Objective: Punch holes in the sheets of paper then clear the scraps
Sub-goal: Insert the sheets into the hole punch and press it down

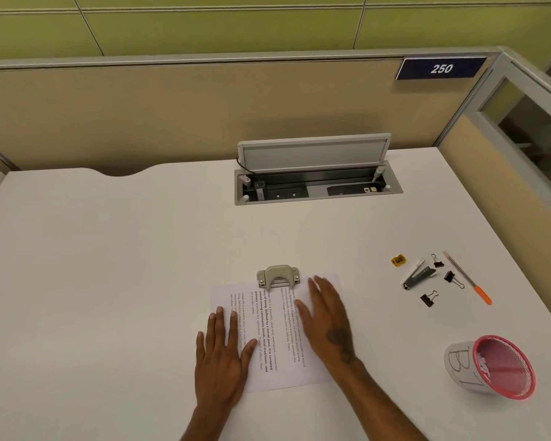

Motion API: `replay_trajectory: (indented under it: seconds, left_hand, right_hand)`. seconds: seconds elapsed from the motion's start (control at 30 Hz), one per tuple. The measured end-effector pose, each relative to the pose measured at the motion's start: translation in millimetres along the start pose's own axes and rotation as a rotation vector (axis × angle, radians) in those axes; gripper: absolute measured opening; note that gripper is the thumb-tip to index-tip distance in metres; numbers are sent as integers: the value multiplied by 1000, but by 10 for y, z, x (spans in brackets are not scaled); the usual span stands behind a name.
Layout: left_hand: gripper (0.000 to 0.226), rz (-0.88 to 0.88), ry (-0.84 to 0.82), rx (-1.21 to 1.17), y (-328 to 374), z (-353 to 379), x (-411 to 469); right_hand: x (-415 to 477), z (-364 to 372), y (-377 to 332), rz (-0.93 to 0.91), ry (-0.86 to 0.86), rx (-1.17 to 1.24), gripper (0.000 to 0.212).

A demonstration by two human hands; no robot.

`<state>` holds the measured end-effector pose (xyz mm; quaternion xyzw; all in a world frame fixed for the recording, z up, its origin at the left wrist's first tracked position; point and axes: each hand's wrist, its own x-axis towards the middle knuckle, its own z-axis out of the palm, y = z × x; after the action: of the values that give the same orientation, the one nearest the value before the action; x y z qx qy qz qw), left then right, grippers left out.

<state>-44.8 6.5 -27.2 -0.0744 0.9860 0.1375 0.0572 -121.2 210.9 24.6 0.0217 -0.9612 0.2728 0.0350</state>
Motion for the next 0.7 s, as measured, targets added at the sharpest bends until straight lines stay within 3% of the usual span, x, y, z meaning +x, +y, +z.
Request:
replay_trajectory:
  seconds: [0.1, 0.2, 0.7]
  left_hand:
    - [77, -8, -11, 22, -26, 31, 11]
    - [77, -12, -33, 22, -22, 24, 19]
    - [77, 2, -41, 0, -14, 24, 48]
  right_hand:
    - [194, 246, -231, -149, -172, -127, 80]
    - [307, 417, -358, -192, -207, -211, 87]
    - [437, 663, -421, -111, -289, -343, 96]
